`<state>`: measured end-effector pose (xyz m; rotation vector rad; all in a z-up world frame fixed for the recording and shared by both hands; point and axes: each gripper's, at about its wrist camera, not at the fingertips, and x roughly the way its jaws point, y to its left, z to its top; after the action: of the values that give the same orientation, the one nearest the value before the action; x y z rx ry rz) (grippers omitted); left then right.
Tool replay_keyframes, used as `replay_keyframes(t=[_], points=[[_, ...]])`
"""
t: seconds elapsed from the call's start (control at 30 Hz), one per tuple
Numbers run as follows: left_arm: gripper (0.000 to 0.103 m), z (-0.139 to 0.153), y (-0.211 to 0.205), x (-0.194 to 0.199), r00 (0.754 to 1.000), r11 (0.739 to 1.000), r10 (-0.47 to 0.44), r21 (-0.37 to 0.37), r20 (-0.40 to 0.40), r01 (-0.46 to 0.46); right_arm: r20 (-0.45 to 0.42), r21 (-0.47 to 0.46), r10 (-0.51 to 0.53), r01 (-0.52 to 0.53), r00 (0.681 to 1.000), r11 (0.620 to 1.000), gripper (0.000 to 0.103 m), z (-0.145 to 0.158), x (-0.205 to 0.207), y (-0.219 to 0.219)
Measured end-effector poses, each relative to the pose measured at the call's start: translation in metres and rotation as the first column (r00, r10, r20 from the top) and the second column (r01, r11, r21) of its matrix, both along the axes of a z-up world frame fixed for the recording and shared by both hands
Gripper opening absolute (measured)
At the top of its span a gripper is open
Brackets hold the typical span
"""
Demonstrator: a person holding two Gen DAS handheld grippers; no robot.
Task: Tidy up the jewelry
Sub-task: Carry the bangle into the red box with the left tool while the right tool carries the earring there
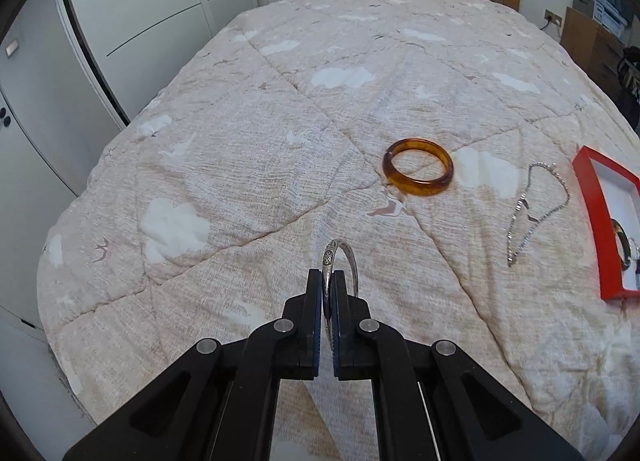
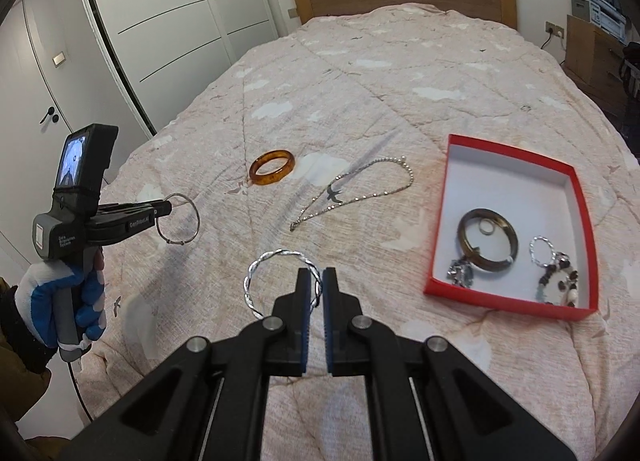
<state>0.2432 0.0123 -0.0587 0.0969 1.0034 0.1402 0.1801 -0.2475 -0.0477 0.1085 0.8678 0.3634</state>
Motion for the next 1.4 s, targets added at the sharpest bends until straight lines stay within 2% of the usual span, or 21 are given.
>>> replay_keyframes(t=[0.4,0.8,0.97,1.17,1.4], points=[[0.004,0.027,-0.027,-0.027,0.998,0.999,-0.054,-0.001,0.044,0.055,0.028,0.007,-0.089,0.088,0.996,0.996,0.005,0.014,-0.040,-0.039],[0.004,0.055,-0.094,-0.025,0.982,0.986,-0.169,0.006,0.089,0.169,0.038,0.010,-0.211,0.211,0.977,0.977,0.005,0.012,-0.047,-0.103],[0.004,0.062,-0.138,-0.017,0.963,0.968,-0.250,0.010,0.098,0.250,0.034,0.015,-0.255,0.255,0.966,0.967,0.005,0.008,-0.036,-0.136],[0.004,0.065,-0.195,-0.003,0.928,0.933,-0.357,-0.001,0.104,0.359,0.033,0.007,-0.306,0.306,0.951,0.952,0.005,-0.002,-0.008,-0.171],[0.004,0.055,-0.260,0.026,0.890,0.891,-0.446,-0.045,0.091,0.451,0.012,-0.007,-0.332,0.332,0.943,0.943,0.005,-0.024,0.031,-0.201]])
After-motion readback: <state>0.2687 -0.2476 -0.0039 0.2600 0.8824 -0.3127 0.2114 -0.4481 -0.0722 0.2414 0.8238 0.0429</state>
